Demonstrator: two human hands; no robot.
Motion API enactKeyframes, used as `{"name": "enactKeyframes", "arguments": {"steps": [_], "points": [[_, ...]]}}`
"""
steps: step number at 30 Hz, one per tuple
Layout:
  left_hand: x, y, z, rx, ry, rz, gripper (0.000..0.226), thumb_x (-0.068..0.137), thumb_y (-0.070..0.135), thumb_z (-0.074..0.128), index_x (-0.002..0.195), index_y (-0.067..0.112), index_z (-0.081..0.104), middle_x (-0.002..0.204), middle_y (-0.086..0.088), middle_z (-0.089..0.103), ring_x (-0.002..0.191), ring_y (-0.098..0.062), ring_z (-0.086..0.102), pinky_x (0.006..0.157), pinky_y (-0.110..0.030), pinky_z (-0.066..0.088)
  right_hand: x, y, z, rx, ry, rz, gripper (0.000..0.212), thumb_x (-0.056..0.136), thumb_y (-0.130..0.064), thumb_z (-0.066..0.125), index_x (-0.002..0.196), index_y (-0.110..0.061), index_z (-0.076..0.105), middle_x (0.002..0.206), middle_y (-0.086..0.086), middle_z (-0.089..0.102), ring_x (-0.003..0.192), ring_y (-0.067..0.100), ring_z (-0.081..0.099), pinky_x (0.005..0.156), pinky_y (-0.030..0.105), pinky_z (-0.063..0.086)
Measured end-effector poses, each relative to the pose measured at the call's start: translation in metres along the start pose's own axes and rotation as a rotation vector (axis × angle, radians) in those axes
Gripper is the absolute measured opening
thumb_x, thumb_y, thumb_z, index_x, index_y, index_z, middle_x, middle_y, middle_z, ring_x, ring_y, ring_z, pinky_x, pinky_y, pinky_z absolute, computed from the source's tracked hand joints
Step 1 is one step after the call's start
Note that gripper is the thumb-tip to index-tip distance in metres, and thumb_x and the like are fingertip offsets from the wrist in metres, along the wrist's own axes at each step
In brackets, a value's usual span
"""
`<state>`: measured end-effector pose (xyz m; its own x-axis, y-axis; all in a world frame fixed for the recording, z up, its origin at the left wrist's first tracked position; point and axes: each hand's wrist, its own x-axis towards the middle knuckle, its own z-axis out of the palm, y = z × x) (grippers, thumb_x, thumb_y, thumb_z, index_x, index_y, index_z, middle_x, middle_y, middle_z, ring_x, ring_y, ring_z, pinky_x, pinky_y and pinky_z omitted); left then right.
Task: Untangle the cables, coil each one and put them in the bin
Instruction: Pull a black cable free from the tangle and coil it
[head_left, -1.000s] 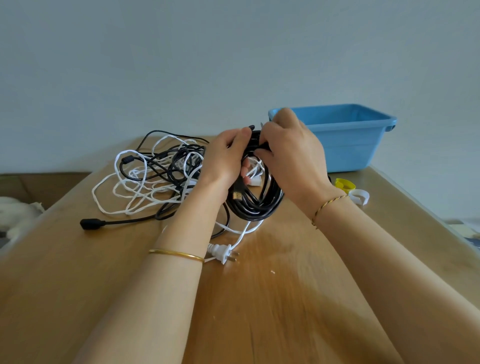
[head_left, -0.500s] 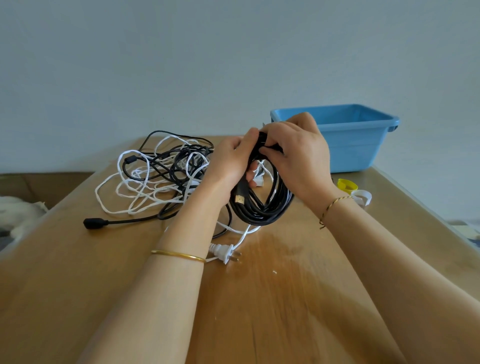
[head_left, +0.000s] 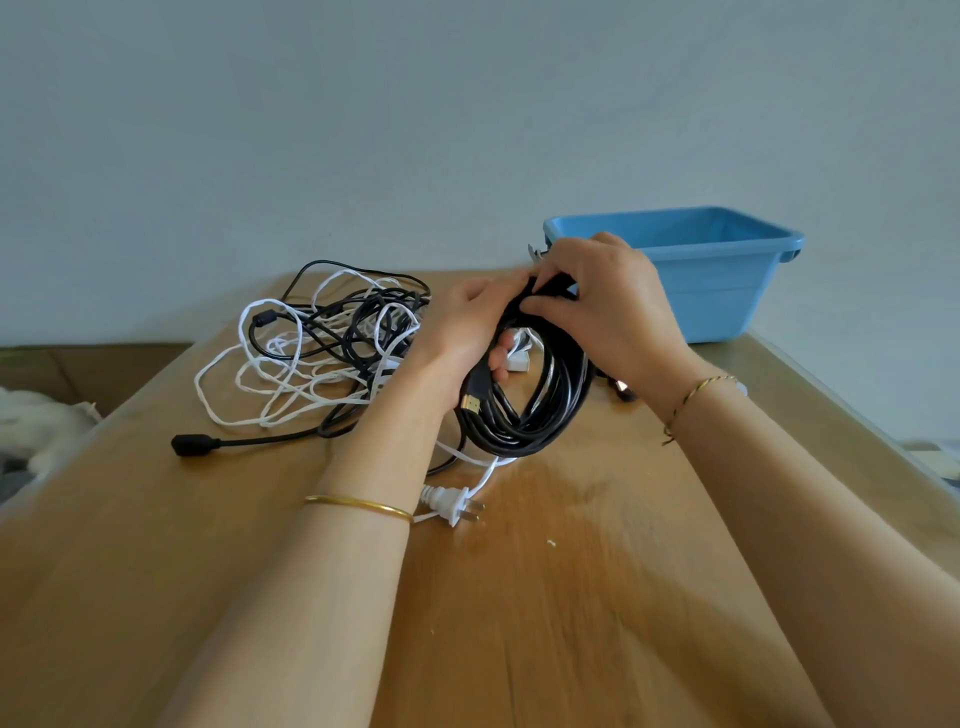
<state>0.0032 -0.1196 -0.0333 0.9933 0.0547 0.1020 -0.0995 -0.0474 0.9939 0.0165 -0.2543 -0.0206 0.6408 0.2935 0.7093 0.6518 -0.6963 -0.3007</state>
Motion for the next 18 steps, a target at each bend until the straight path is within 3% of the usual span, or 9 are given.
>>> {"name": "enactKeyframes", "arguments": {"steps": [3, 6, 9, 15, 18], "points": [[0.002, -0.003, -0.004, 0.016, 0.028, -0.018, 0.026, 0.093, 0.035, 0.058, 0.094, 0.009, 0.062, 0.054, -0.004, 0.047, 0.035, -0.012, 0.036, 0.04, -0.023, 0.038, 0.004, 0.002, -0.01, 0.079, -0.167, 0.02, 0.009, 0.08, -0.013, 0.069, 0.086, -0.008, 0.067, 0.091, 0.003, 0.068, 0.085, 0.019, 0.058, 0.077, 0.032, 0.045], [0.002, -0.006, -0.006, 0.024, 0.029, -0.003, 0.022, 0.094, 0.031, 0.056, 0.085, 0.011, 0.057, 0.055, -0.005, 0.048, 0.035, -0.012, 0.036, 0.039, -0.022, 0.038, 0.006, 0.004, -0.017, 0.1, -0.212, 0.028, 0.006, 0.08, -0.009, 0.068, 0.086, -0.007, 0.068, 0.094, 0.005, 0.069, 0.087, 0.019, 0.061, 0.077, 0.03, 0.047], [0.001, -0.005, -0.006, 0.056, 0.026, 0.039, 0.02, 0.094, 0.029, 0.056, 0.08, 0.015, 0.058, 0.055, -0.005, 0.049, 0.035, -0.012, 0.037, 0.04, -0.023, 0.039, 0.008, 0.004, -0.025, 0.106, -0.196, 0.048, 0.008, 0.081, -0.008, 0.066, 0.088, -0.005, 0.067, 0.089, 0.008, 0.068, 0.083, 0.021, 0.063, 0.077, 0.037, 0.05], [0.0, -0.006, -0.005, 0.099, -0.014, 0.124, 0.017, 0.094, 0.024, 0.056, 0.08, 0.017, 0.062, 0.054, -0.005, 0.05, 0.037, -0.013, 0.037, 0.043, -0.026, 0.04, 0.008, 0.0, -0.029, 0.132, -0.128, 0.055, 0.005, 0.084, -0.008, 0.063, 0.085, -0.003, 0.065, 0.079, 0.007, 0.066, 0.057, 0.019, 0.065, 0.064, 0.031, 0.049], [0.0, -0.006, -0.004, 0.111, -0.047, 0.135, 0.017, 0.093, 0.026, 0.057, 0.08, 0.016, 0.063, 0.053, -0.004, 0.05, 0.038, -0.014, 0.037, 0.043, -0.025, 0.04, 0.008, 0.0, -0.028, 0.116, -0.089, 0.063, 0.006, 0.085, -0.011, 0.062, 0.086, -0.006, 0.065, 0.078, 0.005, 0.067, 0.057, 0.012, 0.058, 0.062, 0.032, 0.049]]}}
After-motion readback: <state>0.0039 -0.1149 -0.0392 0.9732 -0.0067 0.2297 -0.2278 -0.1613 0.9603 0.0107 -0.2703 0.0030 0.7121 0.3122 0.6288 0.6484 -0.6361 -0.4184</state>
